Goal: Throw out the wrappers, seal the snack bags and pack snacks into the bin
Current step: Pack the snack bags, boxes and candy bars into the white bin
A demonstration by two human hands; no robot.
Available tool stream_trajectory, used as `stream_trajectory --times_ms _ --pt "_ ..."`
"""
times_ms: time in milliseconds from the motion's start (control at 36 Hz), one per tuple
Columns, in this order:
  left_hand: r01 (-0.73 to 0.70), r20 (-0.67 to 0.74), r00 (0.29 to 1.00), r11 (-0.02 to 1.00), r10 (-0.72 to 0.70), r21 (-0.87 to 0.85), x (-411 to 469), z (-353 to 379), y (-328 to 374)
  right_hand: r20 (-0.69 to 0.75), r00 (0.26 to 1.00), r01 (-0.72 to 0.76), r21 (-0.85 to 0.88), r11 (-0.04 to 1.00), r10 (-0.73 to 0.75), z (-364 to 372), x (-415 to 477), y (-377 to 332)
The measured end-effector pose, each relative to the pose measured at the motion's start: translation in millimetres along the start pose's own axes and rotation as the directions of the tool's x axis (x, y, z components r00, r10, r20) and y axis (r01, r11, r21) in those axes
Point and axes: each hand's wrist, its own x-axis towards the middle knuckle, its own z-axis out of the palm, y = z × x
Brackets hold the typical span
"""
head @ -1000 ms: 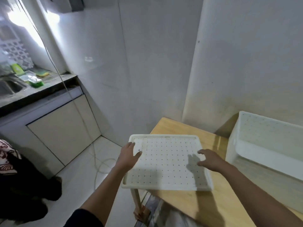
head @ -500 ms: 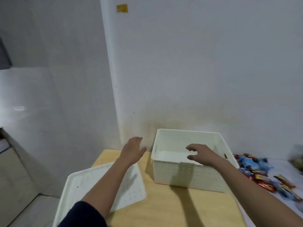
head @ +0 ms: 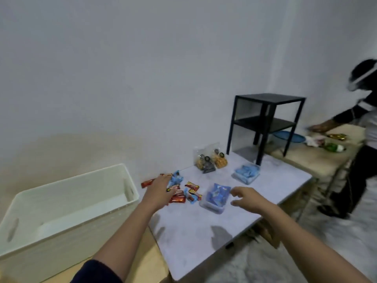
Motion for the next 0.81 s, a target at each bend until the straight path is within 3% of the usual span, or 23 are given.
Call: stream_trajectory --times_ms 306,528,806 --pt "-0.084 0.187 0.978 0.995 0.094 -0.059 109.7 97.6 69.7 -0.047 0.967 -0.244 0.112 0.963 0.25 -35.3 34.3 126.4" --pt "-0.042 0.226 0.973 0.998 0.053 -0.052 224.6 139.1 75.2 -0.006 0.974 -0.224 0.093 0.97 0.226 -64.9 143.9 165.8" --pt "0.068 0.152 0.987 0.993 -0.054 -0.093 344.1 168.5 58.5 0.06 0.986 -0.16 0.076 0.984 0.155 -99.0 281.1 189.3"
